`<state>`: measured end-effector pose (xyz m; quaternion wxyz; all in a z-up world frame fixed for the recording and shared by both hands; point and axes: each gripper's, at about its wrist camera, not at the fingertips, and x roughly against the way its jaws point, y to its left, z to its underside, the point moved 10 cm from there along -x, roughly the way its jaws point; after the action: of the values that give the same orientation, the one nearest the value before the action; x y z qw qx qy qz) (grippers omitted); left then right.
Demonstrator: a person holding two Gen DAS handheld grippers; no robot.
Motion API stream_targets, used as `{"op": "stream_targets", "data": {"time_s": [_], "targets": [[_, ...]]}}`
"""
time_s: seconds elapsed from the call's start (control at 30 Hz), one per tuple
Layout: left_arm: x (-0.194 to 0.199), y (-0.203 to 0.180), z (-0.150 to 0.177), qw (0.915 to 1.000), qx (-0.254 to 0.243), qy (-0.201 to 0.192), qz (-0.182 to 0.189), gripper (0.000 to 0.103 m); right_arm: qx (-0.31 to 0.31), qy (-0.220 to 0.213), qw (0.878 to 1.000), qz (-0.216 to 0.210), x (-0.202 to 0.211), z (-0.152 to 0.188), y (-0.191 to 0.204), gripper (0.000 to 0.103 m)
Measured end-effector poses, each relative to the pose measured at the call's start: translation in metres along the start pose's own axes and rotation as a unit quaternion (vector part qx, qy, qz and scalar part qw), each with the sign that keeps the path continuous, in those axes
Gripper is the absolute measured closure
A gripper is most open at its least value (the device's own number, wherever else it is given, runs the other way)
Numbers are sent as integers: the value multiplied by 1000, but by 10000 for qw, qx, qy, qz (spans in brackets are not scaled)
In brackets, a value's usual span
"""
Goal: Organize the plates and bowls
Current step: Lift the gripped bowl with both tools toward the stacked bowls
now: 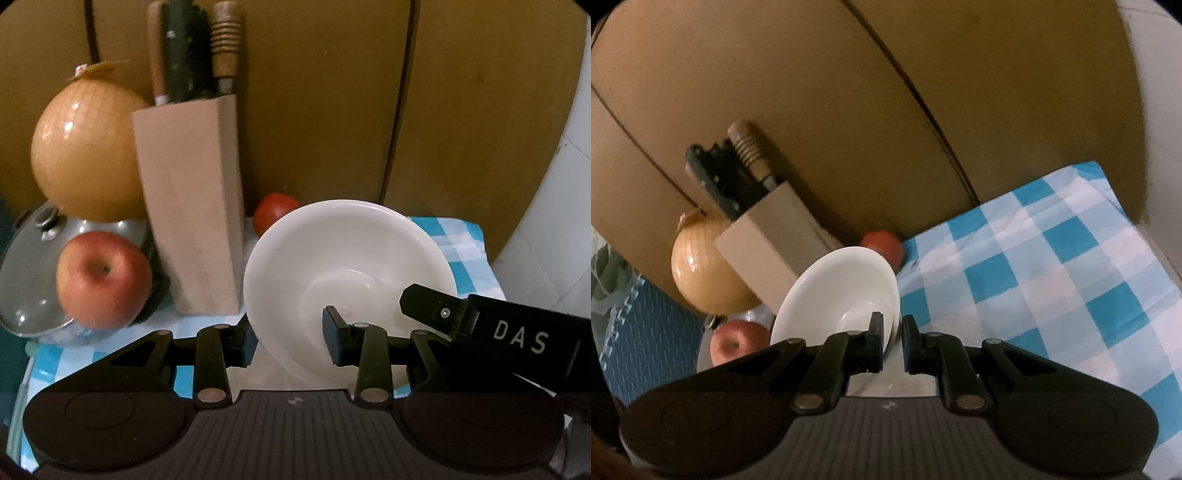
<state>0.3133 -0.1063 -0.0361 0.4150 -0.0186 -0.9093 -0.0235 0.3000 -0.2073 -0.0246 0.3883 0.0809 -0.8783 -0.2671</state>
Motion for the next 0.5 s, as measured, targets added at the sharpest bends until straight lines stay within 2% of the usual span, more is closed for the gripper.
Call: {"op": "stream_targets", "data": {"time_s": [0.5], "targets": [[-3, 38, 47, 9988, 247, 418, -65, 58, 254, 510, 9982, 174, -13, 51, 13, 91]]}}
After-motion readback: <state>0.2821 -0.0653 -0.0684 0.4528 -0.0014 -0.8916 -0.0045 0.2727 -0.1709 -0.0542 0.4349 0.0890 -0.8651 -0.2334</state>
